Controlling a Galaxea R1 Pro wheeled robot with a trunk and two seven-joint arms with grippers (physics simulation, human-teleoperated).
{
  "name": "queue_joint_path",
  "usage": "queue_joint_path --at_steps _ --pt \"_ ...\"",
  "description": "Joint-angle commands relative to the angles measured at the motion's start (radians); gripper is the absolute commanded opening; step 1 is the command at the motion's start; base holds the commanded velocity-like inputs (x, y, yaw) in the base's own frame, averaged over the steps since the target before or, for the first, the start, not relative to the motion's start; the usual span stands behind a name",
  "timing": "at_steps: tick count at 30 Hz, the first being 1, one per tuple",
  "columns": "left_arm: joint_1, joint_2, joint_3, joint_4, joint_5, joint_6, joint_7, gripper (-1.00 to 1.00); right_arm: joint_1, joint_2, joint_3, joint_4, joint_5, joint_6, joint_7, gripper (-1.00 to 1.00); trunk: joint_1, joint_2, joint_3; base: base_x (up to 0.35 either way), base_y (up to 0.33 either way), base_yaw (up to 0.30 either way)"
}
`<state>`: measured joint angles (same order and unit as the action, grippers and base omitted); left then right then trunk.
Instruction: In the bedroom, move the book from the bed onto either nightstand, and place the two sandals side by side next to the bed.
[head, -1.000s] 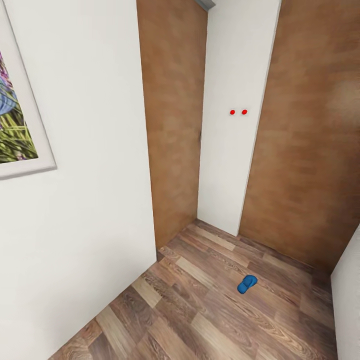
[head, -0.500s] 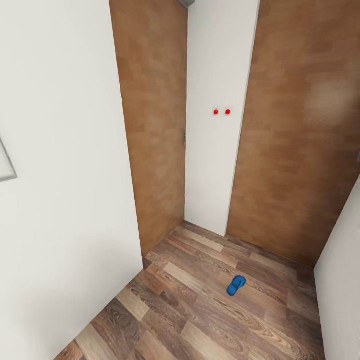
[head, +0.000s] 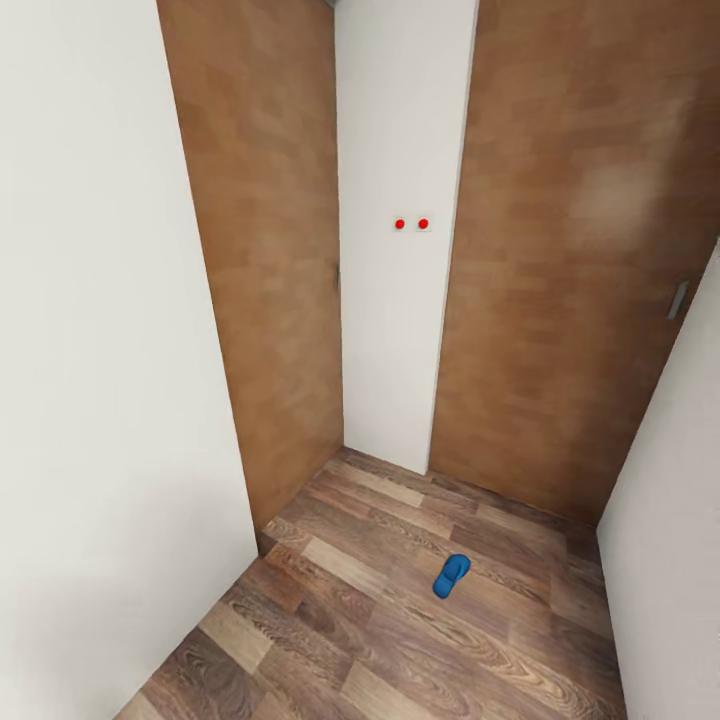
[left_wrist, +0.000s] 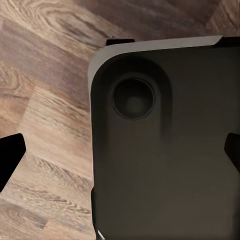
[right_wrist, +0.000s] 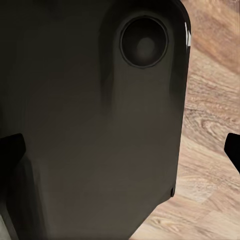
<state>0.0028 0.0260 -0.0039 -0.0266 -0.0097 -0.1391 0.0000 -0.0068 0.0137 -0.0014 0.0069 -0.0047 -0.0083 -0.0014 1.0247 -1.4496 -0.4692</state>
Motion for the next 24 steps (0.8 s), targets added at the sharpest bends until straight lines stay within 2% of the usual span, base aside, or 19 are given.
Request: queue_joint_path --at_steps 1,24 --pt "0.000 0.001 0.000 -0.001 -0.001 -0.002 0.000 1.00 -0.001 0.000 0.000 0.001 -0.001 -0.001 0.000 1.00 0.000 0.000 -0.001 0.162 0.000 -0.184" --pt "0.000 0.005 0.001 -0.001 -0.001 -0.003 0.000 1.00 -0.001 0.000 0.001 0.001 -0.001 -0.001 0.000 1.00 0.000 0.000 -0.001 0.162 0.024 -0.184"
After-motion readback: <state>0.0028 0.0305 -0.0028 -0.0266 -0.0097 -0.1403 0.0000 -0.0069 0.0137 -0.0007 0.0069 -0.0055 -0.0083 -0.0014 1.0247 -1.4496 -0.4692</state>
